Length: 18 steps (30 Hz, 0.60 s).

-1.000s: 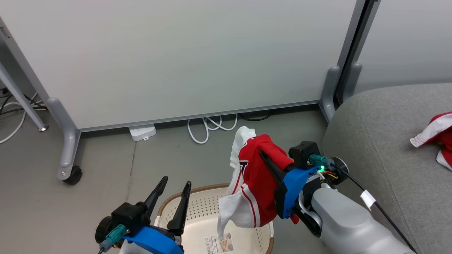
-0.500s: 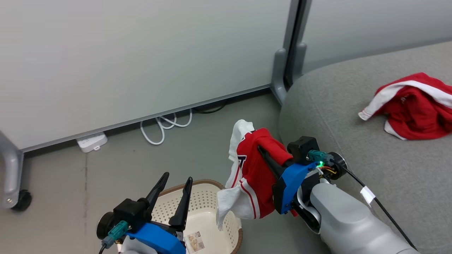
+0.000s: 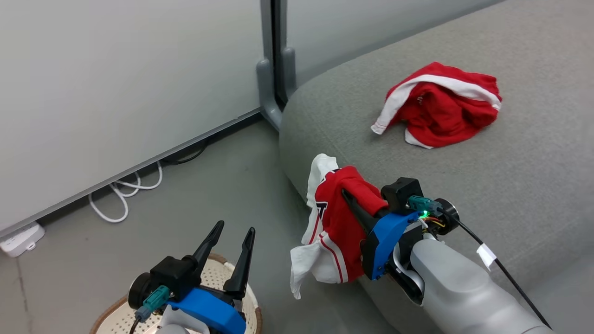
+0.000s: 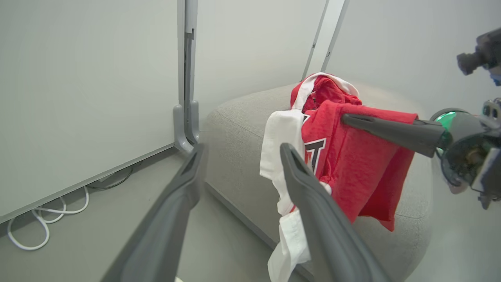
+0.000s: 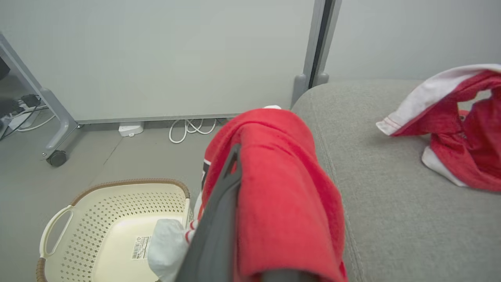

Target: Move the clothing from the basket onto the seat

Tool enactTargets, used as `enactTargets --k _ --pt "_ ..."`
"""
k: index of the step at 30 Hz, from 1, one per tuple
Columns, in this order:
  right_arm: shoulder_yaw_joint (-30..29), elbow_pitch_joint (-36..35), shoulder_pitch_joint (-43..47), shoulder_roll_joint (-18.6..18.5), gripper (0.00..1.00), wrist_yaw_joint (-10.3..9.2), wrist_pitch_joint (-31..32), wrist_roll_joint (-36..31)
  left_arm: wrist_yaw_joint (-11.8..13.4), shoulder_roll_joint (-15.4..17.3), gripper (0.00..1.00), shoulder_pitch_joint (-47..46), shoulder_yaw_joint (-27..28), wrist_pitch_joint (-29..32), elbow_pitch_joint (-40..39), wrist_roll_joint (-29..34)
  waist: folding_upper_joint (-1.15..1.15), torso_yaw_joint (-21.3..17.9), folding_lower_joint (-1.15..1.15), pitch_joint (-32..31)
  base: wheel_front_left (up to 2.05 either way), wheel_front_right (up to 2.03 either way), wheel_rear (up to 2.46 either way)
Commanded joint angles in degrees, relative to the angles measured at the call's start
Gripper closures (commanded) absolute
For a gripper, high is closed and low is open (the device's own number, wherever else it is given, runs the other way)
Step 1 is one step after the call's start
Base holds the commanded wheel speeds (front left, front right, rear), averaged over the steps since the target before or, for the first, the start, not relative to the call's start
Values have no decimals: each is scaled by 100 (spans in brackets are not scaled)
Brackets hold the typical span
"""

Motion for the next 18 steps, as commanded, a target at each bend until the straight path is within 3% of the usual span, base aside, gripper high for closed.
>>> enactTargets --k 1,10,18 --pt "16 -27 -11 14 100 -2 -11 -21 -21 42 0 -3 23 -17 -16 -28 0 -322 0 -3 0 0 0" --pt "41 -21 81 -59 100 -2 -11 23 -22 10 0 -6 -2 -17 8 -23 0 -584 0 -32 0 0 0" --pt "37 -16 -190 -103 100 -2 -8 -5 -21 95 0 -134 -53 -17 -33 12 0 -460 0 236 0 0 0"
